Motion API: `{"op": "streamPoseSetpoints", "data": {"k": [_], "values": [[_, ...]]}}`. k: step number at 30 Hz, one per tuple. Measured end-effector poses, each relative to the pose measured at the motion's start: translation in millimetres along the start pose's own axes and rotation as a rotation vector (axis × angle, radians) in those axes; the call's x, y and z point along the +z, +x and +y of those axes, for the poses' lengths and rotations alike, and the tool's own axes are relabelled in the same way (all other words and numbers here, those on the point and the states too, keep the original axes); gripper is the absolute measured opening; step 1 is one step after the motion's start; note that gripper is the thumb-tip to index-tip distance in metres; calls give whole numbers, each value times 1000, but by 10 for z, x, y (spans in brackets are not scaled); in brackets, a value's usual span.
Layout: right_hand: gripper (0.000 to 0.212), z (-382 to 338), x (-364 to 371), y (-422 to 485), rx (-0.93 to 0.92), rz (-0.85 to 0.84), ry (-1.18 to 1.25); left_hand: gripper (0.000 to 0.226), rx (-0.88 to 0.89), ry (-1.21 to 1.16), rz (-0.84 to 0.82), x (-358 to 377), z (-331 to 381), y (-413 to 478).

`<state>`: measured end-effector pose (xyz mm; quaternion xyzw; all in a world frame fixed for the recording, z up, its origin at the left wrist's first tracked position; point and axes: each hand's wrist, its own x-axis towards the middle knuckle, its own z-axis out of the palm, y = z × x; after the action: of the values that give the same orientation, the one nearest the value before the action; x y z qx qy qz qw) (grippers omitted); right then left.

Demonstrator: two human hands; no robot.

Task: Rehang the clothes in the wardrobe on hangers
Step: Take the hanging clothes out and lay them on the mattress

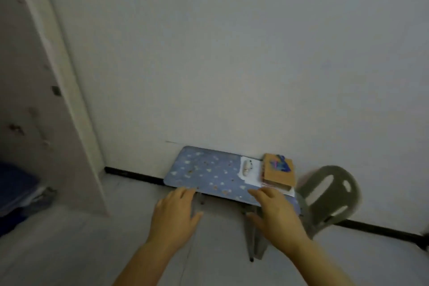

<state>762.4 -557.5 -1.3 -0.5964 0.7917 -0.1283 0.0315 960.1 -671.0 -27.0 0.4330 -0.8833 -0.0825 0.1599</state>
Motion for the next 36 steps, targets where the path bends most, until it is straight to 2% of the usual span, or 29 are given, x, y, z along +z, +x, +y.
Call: {"op": "streamPoseSetpoints", "data": {"k": [3,8,17,27,30,33,36], "values": [[56,-698,182,448,-203,-65,34,58,-170,30,57,-257,-690,-139],[57,-1584,475,1046,-428,-124,54,56,-392,40,126,-549,-1516,-312],[56,-2878,950,2359,-799,-164,87,56,-748,202,196,-955,-2726,-281],[52,-4273,1277,3416,-1114,-236,191,58,-977,360,294,-1428,-3619,-27],[49,-4778,1482,3719,-1167,-252,216,54,-1010,366,332,-1552,-4040,19],[55,-5344,1670,4015,-1191,-275,226,53,-1035,371,366,-1684,-4543,85],[55,-5960,1816,4329,-1216,-207,217,54,-1047,383,416,-1883,-5144,187]]}}
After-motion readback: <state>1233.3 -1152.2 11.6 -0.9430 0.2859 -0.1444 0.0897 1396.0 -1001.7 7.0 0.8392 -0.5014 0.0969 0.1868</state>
